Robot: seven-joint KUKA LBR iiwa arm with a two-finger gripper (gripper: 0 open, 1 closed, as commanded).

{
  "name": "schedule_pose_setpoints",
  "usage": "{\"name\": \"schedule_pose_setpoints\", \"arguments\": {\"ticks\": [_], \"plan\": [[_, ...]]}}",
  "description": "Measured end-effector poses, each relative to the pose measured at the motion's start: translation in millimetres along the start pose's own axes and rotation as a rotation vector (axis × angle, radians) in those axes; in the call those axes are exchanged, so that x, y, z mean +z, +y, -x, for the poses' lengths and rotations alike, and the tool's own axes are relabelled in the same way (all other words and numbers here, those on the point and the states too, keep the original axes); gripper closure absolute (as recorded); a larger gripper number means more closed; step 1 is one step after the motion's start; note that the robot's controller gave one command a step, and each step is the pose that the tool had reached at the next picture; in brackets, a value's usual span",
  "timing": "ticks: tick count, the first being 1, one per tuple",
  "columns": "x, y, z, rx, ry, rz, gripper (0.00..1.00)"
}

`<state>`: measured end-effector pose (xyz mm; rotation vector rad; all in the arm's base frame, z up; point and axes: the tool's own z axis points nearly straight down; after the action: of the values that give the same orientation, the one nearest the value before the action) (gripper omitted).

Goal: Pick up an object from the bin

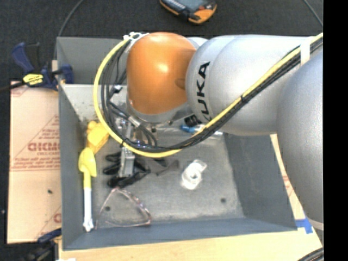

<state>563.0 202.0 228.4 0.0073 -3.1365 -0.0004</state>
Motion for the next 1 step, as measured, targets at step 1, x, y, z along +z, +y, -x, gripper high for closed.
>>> {"name": "schedule_pose_setpoints", "arguments": {"ticks": [1], "plan": [[-4.9, -1.2, 1.7, 0.005, -0.008, 0.002, 0.0]]}}
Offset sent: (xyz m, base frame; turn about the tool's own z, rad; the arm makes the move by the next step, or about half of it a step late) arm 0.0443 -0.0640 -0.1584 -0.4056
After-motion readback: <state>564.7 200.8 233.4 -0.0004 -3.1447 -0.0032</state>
